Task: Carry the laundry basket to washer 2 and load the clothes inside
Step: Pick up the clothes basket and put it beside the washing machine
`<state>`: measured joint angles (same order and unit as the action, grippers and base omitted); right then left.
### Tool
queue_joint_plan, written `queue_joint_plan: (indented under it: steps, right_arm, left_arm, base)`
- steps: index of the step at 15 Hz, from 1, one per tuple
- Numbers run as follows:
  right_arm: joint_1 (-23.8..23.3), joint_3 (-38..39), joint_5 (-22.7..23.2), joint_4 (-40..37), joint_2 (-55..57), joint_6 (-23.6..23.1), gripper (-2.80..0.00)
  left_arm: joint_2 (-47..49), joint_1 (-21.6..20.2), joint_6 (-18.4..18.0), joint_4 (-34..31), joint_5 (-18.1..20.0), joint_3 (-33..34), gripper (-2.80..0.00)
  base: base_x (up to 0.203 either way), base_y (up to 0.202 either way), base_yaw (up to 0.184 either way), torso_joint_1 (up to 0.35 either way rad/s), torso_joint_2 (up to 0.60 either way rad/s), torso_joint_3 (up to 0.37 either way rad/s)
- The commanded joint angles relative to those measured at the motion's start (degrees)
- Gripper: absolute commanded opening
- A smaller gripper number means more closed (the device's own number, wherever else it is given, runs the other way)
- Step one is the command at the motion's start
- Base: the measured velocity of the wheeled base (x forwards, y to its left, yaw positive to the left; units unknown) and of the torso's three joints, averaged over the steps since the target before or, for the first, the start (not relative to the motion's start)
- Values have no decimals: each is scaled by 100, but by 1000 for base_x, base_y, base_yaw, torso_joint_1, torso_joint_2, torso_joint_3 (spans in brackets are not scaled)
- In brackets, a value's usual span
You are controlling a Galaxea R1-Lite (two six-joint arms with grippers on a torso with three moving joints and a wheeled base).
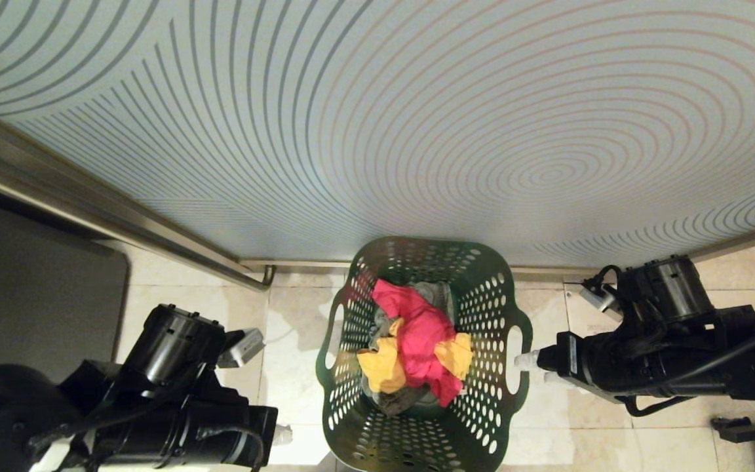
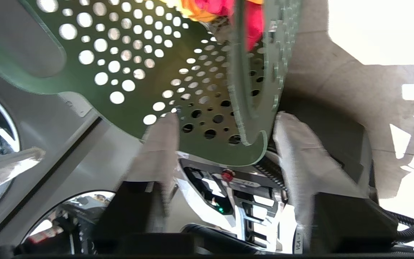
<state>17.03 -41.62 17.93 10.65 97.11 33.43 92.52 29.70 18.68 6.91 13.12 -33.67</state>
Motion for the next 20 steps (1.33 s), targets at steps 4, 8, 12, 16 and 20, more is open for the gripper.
queue_joint_plan:
  steps: [4,8,12,16,20]
  right_arm:
    - [-21,5,-9,33,274,15,0]
    - [-181,22,-18,21,343,-223,0]
    - [-244,57,-52,7,205,-231,0]
    - [-244,174,-53,-2,42,-231,0]
    - [-244,303,-53,7,-16,-240,0]
  left_arm:
    - [509,462,226,563,-3,-61,0]
    - [898,707,745,1441,-88,-134,0]
    - [879,1036,675,1669,-1388,-262,0]
    - [832,1161,139,1701,-2194,-306,0]
    - [1048,1252,145,2047,-2703,-296,0]
  base:
    - [0,0,0,0,0,0]
    - [0,0,0,0,0,0]
    - [0,0,0,0,0,0]
    - [0,0,0,0,0,0]
    - [0,0,0,0,0,0]
